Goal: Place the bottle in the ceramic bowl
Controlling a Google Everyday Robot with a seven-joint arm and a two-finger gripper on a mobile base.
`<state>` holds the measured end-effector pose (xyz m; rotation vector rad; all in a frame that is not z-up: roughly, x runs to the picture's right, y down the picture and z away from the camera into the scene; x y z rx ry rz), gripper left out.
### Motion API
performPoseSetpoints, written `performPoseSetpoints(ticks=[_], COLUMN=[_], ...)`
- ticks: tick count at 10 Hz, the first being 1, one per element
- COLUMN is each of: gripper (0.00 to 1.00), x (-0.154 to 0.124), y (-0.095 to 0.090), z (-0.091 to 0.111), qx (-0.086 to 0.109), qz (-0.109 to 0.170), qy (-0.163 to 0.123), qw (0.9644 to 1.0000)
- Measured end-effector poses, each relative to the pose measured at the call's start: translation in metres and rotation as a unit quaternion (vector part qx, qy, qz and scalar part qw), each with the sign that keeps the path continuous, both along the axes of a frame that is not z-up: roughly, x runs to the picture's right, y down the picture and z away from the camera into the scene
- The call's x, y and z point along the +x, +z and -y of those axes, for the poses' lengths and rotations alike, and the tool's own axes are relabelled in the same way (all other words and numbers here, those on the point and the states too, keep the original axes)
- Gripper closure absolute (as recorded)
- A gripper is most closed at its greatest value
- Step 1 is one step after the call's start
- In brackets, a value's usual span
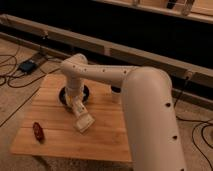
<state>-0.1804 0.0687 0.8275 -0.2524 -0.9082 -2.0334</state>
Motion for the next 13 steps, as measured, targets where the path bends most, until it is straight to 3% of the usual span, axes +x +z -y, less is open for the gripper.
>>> performPoseSetpoints(ticks=[4,8,13], gripper=[1.00,0.96,0.49], x=[-0.004,-0.007,-0.016], y=[0.025,0.038,0.043], z=[0.035,0.047,0.060], qx=[0.023,0.039,0.068], qz=[0.003,0.012,0.021], qy=[-0.015,-0.008,0.014], qw=[0.9996,0.9991,0.9974])
